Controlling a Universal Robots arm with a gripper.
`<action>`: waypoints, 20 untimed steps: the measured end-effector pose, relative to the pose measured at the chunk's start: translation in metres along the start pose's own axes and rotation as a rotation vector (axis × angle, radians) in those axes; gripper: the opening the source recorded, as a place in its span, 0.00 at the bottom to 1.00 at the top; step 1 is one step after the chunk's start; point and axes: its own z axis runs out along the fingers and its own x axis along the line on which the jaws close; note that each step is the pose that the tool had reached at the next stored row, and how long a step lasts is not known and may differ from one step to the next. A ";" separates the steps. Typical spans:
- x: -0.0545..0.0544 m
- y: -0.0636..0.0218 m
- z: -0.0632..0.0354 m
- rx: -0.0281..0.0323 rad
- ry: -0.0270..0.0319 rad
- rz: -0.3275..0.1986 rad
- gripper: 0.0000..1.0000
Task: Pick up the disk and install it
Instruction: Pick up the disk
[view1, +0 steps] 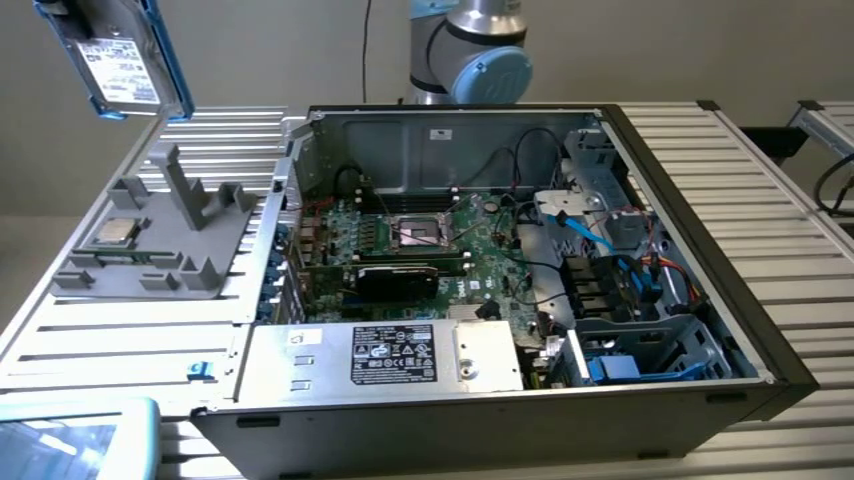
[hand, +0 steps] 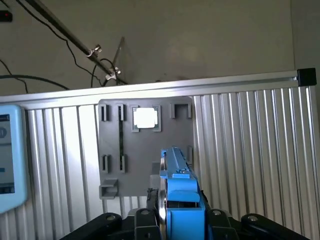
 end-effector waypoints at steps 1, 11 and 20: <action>0.001 -0.0042 -0.0016 0.0000 -0.0001 0.000 0.37; 0.006 -0.0463 -0.0248 -0.0001 -0.0002 0.000 0.37; 0.014 -0.0836 -0.0401 -0.0009 -0.0002 0.000 0.37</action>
